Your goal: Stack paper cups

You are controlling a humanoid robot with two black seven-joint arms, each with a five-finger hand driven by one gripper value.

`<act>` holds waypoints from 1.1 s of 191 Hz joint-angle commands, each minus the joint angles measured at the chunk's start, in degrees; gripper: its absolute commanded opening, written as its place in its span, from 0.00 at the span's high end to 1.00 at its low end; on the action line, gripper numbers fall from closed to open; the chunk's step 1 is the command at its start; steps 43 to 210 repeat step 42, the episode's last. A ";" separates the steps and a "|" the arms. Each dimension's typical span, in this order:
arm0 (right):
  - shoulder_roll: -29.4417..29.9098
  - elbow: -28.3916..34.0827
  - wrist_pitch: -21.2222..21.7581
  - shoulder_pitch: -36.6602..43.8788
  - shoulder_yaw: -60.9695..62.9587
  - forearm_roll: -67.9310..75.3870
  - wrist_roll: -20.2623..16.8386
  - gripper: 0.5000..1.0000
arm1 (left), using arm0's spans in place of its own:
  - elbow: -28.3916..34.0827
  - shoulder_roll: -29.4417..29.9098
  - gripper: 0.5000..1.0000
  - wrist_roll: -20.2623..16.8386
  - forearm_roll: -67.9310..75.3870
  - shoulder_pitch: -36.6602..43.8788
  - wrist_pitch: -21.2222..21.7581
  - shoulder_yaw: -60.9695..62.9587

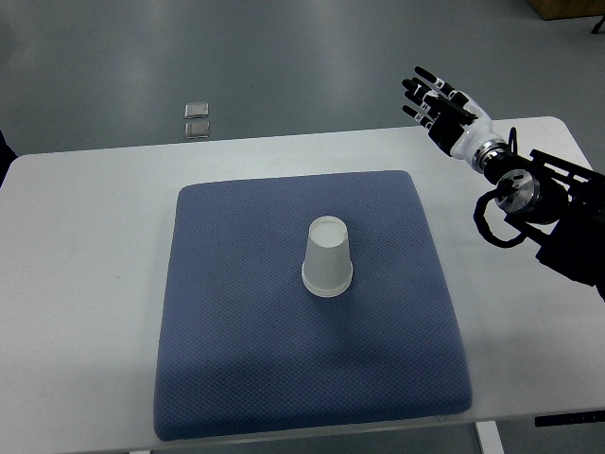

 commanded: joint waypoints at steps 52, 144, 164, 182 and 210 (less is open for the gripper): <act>-0.17 -0.24 -0.20 -0.03 0.09 0.00 1.05 0.17 | 0.00 0.00 0.00 0.00 0.00 0.00 0.00 0.00; -0.17 -0.24 -0.20 -0.03 0.09 0.00 1.05 0.17 | 0.00 0.00 0.00 0.00 0.00 0.00 0.00 0.00; -0.17 -0.24 -0.20 -0.03 0.09 0.00 1.05 0.17 | 0.00 0.00 0.00 0.00 0.00 0.00 0.00 0.00; -0.17 -0.24 -0.20 -0.03 0.09 0.00 1.05 0.17 | 0.00 0.00 0.00 0.00 0.00 0.00 0.00 0.00; -0.17 -0.24 -0.20 -0.03 0.09 0.00 1.05 0.17 | 0.00 0.00 0.00 0.00 0.00 0.00 0.00 0.00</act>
